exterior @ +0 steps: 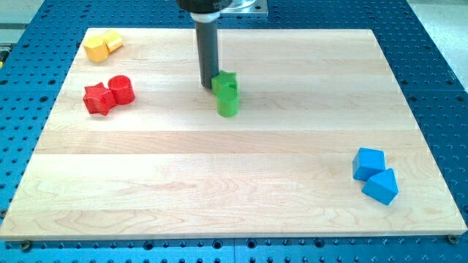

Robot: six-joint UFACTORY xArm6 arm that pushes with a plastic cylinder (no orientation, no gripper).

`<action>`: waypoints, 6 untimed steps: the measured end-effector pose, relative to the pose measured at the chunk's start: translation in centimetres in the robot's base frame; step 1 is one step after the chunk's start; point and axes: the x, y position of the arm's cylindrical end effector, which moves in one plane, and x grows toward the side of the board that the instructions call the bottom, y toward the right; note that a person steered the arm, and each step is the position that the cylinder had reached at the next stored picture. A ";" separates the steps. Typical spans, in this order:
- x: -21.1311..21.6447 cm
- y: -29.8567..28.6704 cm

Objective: Separate green circle and green star

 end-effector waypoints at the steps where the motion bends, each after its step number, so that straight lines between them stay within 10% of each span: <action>1: 3.0 1.5; 4: 5.6 -2.6; 6: 9.6 6.4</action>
